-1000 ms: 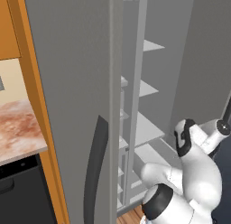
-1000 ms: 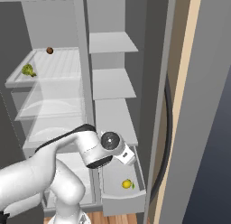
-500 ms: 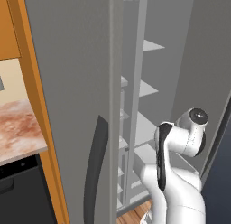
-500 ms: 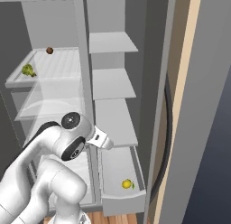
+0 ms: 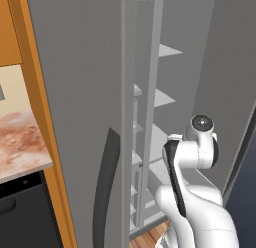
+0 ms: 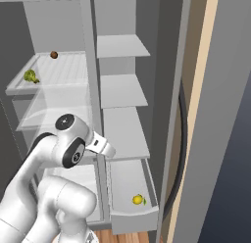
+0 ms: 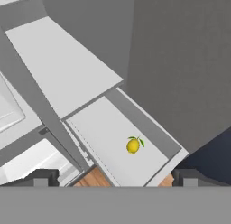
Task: Take the lemon and broccoli from the fridge shelf and place them in the freezer drawer to begin freezing them.
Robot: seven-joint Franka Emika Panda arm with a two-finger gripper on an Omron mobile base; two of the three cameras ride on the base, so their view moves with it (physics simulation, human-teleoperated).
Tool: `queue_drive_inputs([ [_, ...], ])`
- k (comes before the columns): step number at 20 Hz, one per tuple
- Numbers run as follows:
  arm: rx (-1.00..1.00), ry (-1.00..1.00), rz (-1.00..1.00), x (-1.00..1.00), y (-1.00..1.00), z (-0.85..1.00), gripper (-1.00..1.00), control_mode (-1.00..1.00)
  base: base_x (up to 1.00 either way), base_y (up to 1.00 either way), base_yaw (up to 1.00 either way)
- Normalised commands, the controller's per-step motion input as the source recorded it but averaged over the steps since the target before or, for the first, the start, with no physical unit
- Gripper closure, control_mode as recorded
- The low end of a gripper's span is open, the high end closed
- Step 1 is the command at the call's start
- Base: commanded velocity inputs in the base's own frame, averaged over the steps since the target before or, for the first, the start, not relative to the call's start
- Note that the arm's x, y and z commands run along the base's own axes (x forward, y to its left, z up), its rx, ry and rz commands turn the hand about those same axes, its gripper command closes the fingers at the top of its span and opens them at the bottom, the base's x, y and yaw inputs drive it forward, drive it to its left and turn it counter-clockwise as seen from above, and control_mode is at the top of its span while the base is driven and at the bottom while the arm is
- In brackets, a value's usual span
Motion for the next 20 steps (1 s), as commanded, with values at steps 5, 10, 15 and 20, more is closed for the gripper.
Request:
queue_drive_inputs([
  [5,0.00,0.00,0.01,0.00,0.00,0.00,-1.00,1.00,0.00,0.02,0.02],
  [10,0.00,0.00,0.00,0.00,0.00,0.00,-1.00,1.00,0.00,0.23,0.20],
  [15,0.00,0.00,0.00,0.00,0.00,0.00,-1.00,1.00,0.00,0.32,0.25],
  [20,0.00,0.00,0.00,0.00,0.00,0.00,-1.00,1.00,0.00,0.30,0.25],
])
